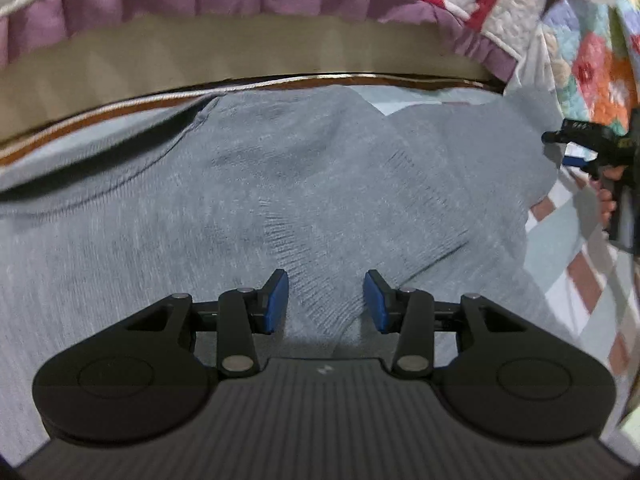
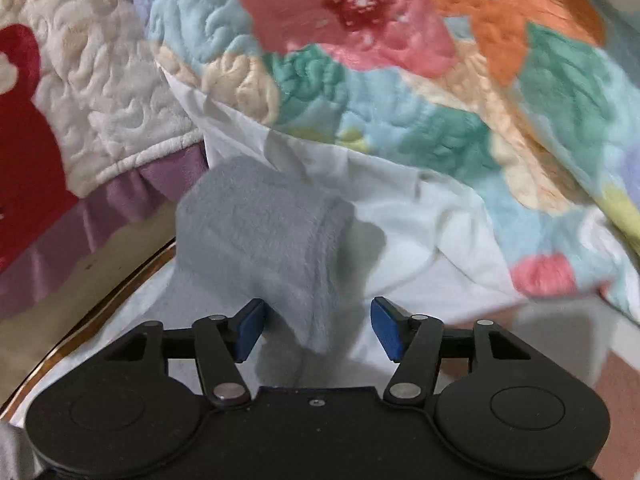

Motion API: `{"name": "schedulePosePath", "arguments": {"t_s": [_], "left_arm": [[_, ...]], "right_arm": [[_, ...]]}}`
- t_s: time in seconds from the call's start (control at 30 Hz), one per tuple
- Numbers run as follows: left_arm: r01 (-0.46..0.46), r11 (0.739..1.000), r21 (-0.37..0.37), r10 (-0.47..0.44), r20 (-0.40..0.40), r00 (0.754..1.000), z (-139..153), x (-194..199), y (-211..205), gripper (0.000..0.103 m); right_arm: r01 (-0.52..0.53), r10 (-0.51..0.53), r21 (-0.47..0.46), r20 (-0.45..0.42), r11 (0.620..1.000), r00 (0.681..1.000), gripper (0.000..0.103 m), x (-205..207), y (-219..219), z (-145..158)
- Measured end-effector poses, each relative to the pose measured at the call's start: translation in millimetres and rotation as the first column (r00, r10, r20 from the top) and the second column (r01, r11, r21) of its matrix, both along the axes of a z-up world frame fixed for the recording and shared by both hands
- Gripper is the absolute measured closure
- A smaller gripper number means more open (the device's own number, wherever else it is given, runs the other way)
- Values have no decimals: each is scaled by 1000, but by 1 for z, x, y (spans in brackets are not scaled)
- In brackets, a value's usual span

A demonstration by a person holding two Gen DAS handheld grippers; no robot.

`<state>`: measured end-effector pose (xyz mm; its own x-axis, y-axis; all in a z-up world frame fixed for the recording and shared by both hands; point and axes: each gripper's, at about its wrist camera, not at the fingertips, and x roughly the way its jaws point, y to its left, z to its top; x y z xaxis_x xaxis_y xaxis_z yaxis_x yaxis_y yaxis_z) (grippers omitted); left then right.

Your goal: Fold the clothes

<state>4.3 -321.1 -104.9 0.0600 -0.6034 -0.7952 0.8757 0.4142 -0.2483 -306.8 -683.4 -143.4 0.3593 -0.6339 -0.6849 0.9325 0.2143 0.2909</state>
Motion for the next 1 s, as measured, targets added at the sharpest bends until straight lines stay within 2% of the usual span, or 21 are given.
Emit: {"name": "schedulePosePath", "arguments": {"t_s": [0.03,0.07,0.1,0.13,0.17,0.27,0.33,0.4,0.6,0.67,0.77,0.83,0.87,0.9,1.0], "left_arm": [[0,1000,-2,0,-3,1000,0,1,-1,59],[0,1000,-5,0,-1,1000,0,1,-2,59],[2,1000,-10,-2,6,1000,0,1,-2,59],[4,1000,-14,-3,12,1000,0,1,-3,59],[5,1000,-18,-5,19,1000,0,1,-3,59],[4,1000,-29,-4,20,1000,0,4,0,59],[1,1000,-26,-1,16,1000,-2,6,1,59],[-1,1000,-29,2,15,1000,-4,7,3,59],[-12,999,-46,11,-20,1000,-3,13,12,59],[-22,998,-53,19,-52,998,1,18,19,59],[-47,997,-63,43,-62,997,9,27,38,59],[-80,995,-61,78,-34,996,13,34,52,55],[-97,993,-60,97,-17,995,15,38,60,50],[-116,992,-58,117,4,993,17,41,68,49],[-149,988,-43,150,25,988,24,51,95,49]], "right_arm": [[-58,58,-40,-7,998,998,89,7,3,5],[-113,109,-130,-37,985,993,91,15,13,17],[-169,157,-218,-72,961,985,92,23,23,29],[-191,176,-267,-78,945,981,92,25,29,42],[-182,169,-306,-69,934,983,93,23,33,53],[-72,49,-348,-76,935,996,93,3,23,71],[-19,-2,-326,-63,945,998,93,-13,15,73],[-32,-4,-312,-113,950,994,93,-15,15,71],[-61,28,-293,-115,954,993,93,9,25,68],[-83,54,-300,-104,950,993,93,21,34,76],[-139,140,-317,-19,938,990,92,44,48,91],[-221,247,-352,31,909,968,93,64,71,102],[-260,301,-371,54,891,952,93,74,83,107],[-304,355,-387,66,871,933,93,85,99,113],[-430,519,-415,127,802,846,93,119,155,129]]}}
